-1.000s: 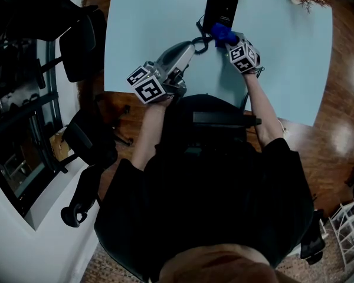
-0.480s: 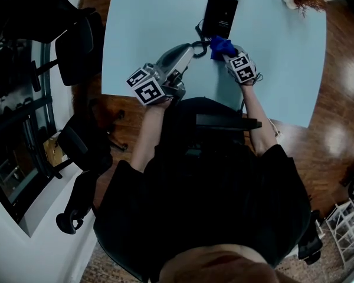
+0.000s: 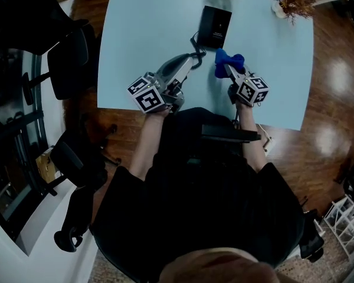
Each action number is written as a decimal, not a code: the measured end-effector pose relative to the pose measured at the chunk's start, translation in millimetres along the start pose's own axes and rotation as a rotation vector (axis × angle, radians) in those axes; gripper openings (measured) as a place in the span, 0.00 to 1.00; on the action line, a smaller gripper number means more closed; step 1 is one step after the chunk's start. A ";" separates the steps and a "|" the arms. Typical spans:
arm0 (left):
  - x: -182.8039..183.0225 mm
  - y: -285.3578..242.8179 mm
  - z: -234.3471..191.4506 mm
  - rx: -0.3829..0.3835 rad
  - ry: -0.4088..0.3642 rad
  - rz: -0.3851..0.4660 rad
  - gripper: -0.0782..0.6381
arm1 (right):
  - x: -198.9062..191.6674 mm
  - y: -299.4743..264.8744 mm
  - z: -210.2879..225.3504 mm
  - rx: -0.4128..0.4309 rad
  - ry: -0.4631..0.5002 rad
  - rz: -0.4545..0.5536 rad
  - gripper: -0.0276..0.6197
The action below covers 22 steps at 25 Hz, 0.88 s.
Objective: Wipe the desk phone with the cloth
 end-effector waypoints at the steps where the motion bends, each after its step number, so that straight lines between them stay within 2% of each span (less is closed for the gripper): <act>1: 0.4 0.7 0.1 -0.009 0.009 -0.004 0.15 | 4.8 4.6 -7.7 -0.002 -0.016 0.025 0.05; 12: -6.9 17.5 -23.8 -0.070 0.106 -0.102 0.15 | 16.8 53.7 -82.7 -0.039 -0.104 0.198 0.05; 17: -12.4 25.6 -6.4 -0.085 0.080 -0.090 0.15 | 8.0 83.5 -100.0 -0.013 -0.116 0.218 0.05; 22: -28.1 42.4 34.3 -0.077 0.030 -0.067 0.15 | 11.5 117.2 -121.6 0.073 -0.131 0.276 0.05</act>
Point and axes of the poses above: the fingertips, and each gripper's own axes: y backward along the fingers, z to its right, x out of its top, the point moved 7 cm from there along y, backward along the fingers, and after that the axes turned 13 degrees about z, right-handed, at the moved point
